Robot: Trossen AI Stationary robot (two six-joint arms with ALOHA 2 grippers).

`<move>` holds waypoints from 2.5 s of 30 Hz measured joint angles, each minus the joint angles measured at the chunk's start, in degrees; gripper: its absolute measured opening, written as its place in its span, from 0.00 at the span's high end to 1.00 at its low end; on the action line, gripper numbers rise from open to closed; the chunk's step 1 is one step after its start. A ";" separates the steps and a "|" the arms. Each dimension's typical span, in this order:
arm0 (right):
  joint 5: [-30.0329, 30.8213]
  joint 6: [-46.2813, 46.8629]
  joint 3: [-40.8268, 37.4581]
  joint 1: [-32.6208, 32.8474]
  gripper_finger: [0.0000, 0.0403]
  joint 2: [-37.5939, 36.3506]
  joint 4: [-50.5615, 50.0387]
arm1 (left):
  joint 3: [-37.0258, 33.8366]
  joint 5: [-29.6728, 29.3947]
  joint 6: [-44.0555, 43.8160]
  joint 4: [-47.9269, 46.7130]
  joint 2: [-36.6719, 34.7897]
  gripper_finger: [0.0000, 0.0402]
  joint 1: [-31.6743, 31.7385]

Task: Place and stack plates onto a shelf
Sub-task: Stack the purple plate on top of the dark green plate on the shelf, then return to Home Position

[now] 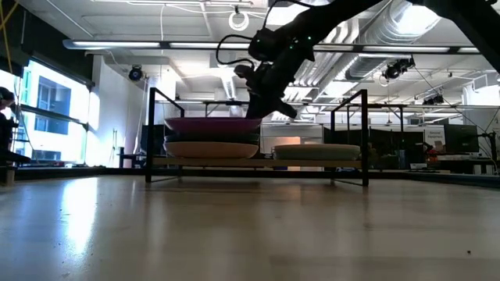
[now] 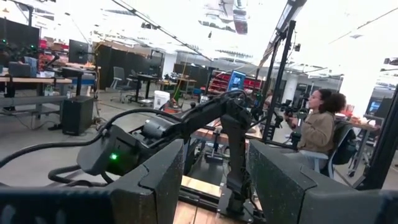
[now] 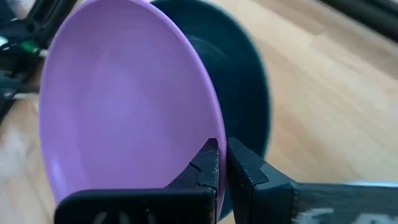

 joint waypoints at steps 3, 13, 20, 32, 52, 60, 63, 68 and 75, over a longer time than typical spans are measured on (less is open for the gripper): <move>1.08 -0.14 0.00 -0.32 1.00 0.00 0.35 | 0.00 -0.01 0.00 0.00 0.00 0.58 0.00; -0.64 -4.73 0.02 0.32 0.76 -0.45 2.59 | 0.00 -0.02 -0.01 -0.04 0.00 0.58 0.00; 1.02 -11.21 0.02 0.49 0.55 -4.64 -3.66 | 0.00 0.00 -0.02 -0.15 0.00 0.58 -0.01; 3.70 -24.00 0.02 4.62 0.50 -15.58 -18.72 | 0.00 0.00 -0.02 -4.18 -0.12 0.58 -0.01; 9.14 -7.28 -46.21 21.27 0.50 -56.53 31.61 | 0.00 4.53 -0.67 -5.14 -0.15 0.58 -0.02; 13.27 -12.51 -54.68 23.81 0.50 -63.03 46.19 | 0.00 5.25 -1.53 -5.05 -0.15 0.58 -0.04; 13.30 -12.55 -54.77 23.81 0.50 -63.32 46.22 | 0.00 4.22 -2.66 -5.24 -0.15 0.58 -0.04; 13.30 -11.82 -54.77 23.79 0.50 -63.23 46.12 | -0.04 2.78 -4.63 -10.72 -2.55 0.58 0.00; 13.31 -10.14 -54.77 23.77 0.50 -63.23 46.06 | -12.15 0.95 -7.74 -8.75 -13.78 0.60 0.00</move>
